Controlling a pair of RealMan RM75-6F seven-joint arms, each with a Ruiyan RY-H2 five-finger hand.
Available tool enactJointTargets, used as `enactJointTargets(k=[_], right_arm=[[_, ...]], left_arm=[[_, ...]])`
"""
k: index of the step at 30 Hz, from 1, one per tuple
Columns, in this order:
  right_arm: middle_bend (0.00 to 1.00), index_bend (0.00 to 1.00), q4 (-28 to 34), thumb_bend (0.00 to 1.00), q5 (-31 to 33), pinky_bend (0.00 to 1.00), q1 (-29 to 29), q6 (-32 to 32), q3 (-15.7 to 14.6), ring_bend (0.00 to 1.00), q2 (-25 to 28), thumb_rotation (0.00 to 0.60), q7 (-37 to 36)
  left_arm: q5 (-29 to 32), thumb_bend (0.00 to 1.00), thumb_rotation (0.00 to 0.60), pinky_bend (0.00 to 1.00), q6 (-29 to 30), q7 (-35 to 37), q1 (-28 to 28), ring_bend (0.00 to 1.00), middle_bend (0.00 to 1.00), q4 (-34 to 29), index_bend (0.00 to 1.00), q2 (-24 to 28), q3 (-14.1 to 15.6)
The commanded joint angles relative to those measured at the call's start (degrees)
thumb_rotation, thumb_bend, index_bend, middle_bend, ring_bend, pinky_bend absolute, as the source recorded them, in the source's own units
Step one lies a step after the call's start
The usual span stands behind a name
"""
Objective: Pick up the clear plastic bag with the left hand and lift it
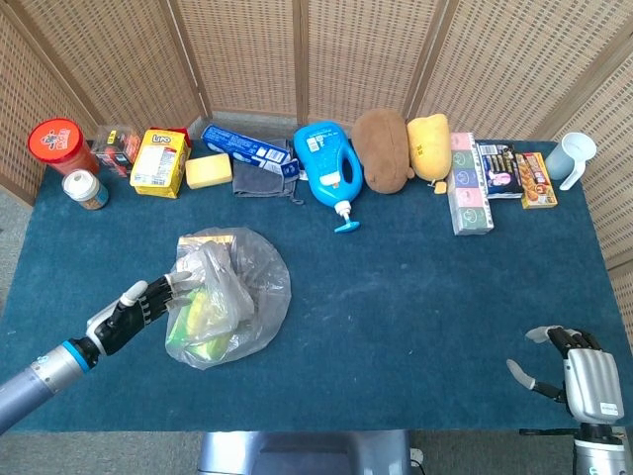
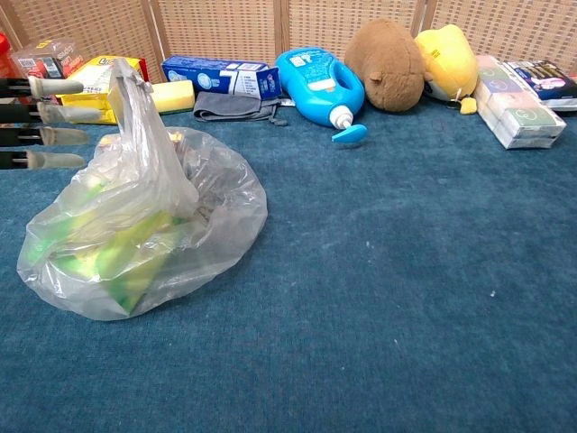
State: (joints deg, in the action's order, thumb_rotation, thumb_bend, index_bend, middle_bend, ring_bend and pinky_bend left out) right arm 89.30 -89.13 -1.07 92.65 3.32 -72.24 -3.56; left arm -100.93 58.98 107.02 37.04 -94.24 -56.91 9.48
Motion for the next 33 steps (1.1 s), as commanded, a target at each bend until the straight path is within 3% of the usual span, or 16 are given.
enactJointTargets(k=[1,11,30,33], right_arm=[[0.48,0.43,-0.64,0.25,0.08,0.3,-0.25,0.32,-0.02,0.43,-0.42,0.17,-0.5],[0.48,0.43,-2.06,0.25,0.62,0.3,-0.61,0.49,0.1,0.43,-0.9,0.169,-1.65],[0.48,0.43,-2.13,0.24,1.03,0.3,-1.54,1.25,0.1,0.43,-0.59,0.172,-2.08],[0.48,0.43,-2.22,0.24,1.0,0.3,-1.56,1.4,0.22,0.43,-0.66,0.174,-2.31]], left_arm=[[1.05,0.2,0.0,0.07,-1.06,1.28,0.95,0.04,0.13,0.36,0.08,-0.93,-0.29],[5.24,0.2,0.0,0.07,-5.42,2.81,4.1,0.04,0.13,2.49,0.08,-4.99,-2.37],[7.81,0.23,0.0,0.08,-12.34,14.9,13.13,0.04,0.13,5.02,0.08,-13.56,-7.41],[9.81,0.25,0.0,0.12,-13.55,17.59,14.0,0.07,0.14,5.76,0.1,-15.07,-8.54]])
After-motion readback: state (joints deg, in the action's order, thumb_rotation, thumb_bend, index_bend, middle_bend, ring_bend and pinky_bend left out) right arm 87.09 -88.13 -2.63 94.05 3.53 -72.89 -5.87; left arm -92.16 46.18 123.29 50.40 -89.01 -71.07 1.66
